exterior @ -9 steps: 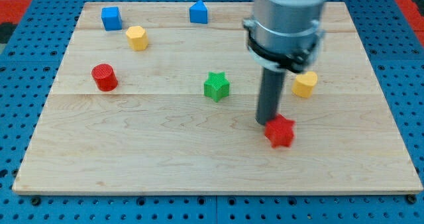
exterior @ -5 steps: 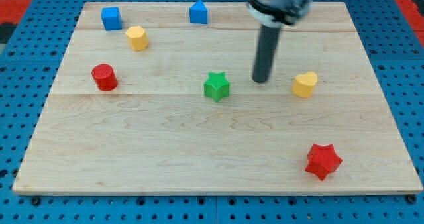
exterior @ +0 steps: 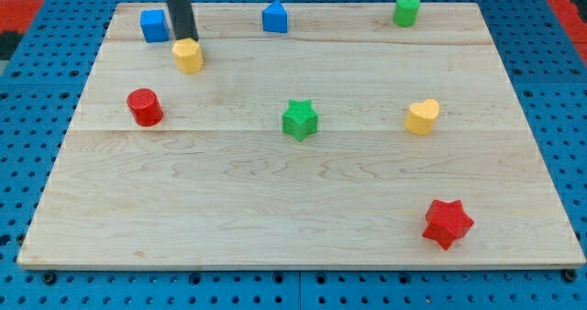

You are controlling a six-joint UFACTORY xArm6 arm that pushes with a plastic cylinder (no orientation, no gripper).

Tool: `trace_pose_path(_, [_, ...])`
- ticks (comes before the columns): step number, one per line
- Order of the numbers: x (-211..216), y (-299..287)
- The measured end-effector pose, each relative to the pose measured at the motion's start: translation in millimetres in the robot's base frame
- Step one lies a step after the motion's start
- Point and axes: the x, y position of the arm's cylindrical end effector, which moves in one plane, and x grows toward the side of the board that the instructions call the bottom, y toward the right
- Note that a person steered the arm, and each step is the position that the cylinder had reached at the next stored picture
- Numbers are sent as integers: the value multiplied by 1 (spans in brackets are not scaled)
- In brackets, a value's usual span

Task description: Place the yellow hexagon diagonally to the bottom left of the green star

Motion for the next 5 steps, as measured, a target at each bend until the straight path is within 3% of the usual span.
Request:
trace_pose_path(2, [78, 11])
trace_pose_path(5, [227, 76])
